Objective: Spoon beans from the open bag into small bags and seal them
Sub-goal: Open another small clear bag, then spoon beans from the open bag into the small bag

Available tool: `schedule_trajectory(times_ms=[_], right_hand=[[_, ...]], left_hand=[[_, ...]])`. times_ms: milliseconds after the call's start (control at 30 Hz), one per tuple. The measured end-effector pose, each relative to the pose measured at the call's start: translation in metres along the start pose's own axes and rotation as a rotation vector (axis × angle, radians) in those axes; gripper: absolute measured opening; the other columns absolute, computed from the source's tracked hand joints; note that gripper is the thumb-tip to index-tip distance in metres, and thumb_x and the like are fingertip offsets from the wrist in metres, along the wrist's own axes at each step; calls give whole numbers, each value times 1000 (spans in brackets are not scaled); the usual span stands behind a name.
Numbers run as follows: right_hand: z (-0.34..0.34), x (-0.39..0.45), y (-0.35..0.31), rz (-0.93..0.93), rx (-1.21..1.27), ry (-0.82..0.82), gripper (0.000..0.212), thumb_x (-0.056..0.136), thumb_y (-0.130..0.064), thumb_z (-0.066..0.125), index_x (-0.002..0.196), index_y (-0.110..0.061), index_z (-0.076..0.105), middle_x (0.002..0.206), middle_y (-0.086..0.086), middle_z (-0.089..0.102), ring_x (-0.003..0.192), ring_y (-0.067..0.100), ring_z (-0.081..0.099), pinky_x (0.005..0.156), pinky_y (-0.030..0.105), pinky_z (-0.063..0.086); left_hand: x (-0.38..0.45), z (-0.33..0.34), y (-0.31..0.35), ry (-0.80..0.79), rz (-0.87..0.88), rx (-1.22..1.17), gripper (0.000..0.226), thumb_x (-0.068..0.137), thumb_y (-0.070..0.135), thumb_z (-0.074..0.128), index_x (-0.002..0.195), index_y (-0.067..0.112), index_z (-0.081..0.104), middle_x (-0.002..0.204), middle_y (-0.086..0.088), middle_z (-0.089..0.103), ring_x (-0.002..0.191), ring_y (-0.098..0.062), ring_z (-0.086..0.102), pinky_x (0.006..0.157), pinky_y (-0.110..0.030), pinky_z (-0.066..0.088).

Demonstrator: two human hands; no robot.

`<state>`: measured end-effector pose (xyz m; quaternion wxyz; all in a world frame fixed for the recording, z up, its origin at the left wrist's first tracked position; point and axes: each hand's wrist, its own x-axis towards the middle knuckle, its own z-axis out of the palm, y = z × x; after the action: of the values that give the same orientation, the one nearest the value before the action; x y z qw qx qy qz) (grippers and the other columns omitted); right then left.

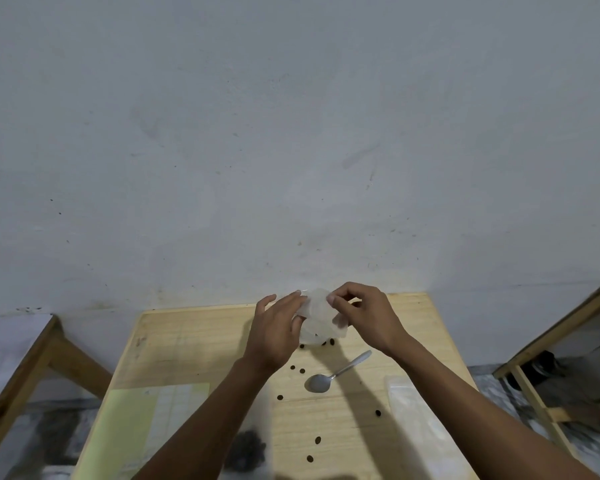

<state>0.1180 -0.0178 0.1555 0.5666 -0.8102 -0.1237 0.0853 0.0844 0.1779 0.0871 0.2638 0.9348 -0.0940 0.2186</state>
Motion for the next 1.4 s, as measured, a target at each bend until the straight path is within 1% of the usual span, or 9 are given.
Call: schedule_trajectory(times_ms=[200, 500, 633, 733, 867, 967, 1067, 1167, 1400], right_hand=[[4, 4, 12, 64, 83, 71, 18, 92, -22, 64, 77, -12, 69, 81, 6, 69, 67, 9, 64, 69, 32, 55], [7, 3, 25, 81, 99, 53, 17, 92, -19, 65, 77, -10, 69, 83, 8, 69, 70, 7, 60, 74, 29, 56], [7, 4, 28, 104, 80, 42, 18, 92, -18, 63, 78, -9, 68, 80, 9, 68, 67, 8, 58, 67, 25, 51], [5, 5, 26, 131, 97, -27, 20, 94, -17, 61, 78, -9, 68, 75, 3, 64, 61, 7, 54, 61, 22, 44], [4, 7, 42, 269, 271, -78, 20, 96, -25, 59, 96, -11, 73, 88, 6, 71, 70, 15, 66, 67, 31, 56], [5, 6, 86, 246, -117, -48, 14, 93, -16, 60, 99, -17, 72, 87, 3, 69, 76, 17, 64, 71, 26, 47], [15, -4, 131, 205, -560, -260, 29, 88, -13, 57, 112, -21, 72, 96, 0, 63, 95, 21, 61, 73, 22, 35], [25, -13, 157, 103, -901, -398, 33, 92, -26, 48, 120, -30, 66, 109, 8, 57, 106, 32, 52, 79, 33, 41], [27, -16, 156, -15, -1066, -378, 23, 92, -26, 48, 106, -21, 65, 110, 5, 54, 107, 29, 47, 78, 36, 41]], left_hand=[[-20, 4, 13, -43, 4, -97, 64, 91, 31, 55, 148, 10, 35, 149, 2, 45, 136, -11, 43, 110, -32, 35], [-34, 5, 19, -82, -48, -129, 98, 73, 65, 70, 148, 14, 33, 155, 9, 35, 140, -8, 35, 111, -32, 33], [-36, 7, 18, -41, -75, -63, 77, 74, 59, 69, 134, 15, 49, 134, 7, 58, 115, -16, 57, 101, -30, 38], [-37, 5, 15, -19, -73, -6, 66, 75, 56, 68, 125, 15, 56, 119, 5, 67, 105, -16, 60, 100, -31, 37], [-44, 1, 5, -79, -217, 27, 68, 71, 51, 76, 125, 15, 58, 116, 2, 67, 100, -20, 63, 97, -42, 48], [-55, -8, -7, -98, -312, 11, 70, 71, 56, 71, 126, 15, 57, 117, 0, 67, 102, -20, 63, 95, -37, 47], [-71, -17, -20, -96, -375, -7, 72, 73, 56, 72, 128, 13, 56, 122, -3, 64, 108, -22, 61, 96, -37, 47], [-87, -26, -31, -119, -442, 12, 69, 74, 52, 77, 129, 17, 53, 128, -1, 57, 115, -20, 53, 98, -34, 42], [-101, -36, -48, -192, -510, 46, 68, 76, 55, 74, 130, 20, 51, 131, 4, 51, 116, -16, 49, 97, -32, 38]])
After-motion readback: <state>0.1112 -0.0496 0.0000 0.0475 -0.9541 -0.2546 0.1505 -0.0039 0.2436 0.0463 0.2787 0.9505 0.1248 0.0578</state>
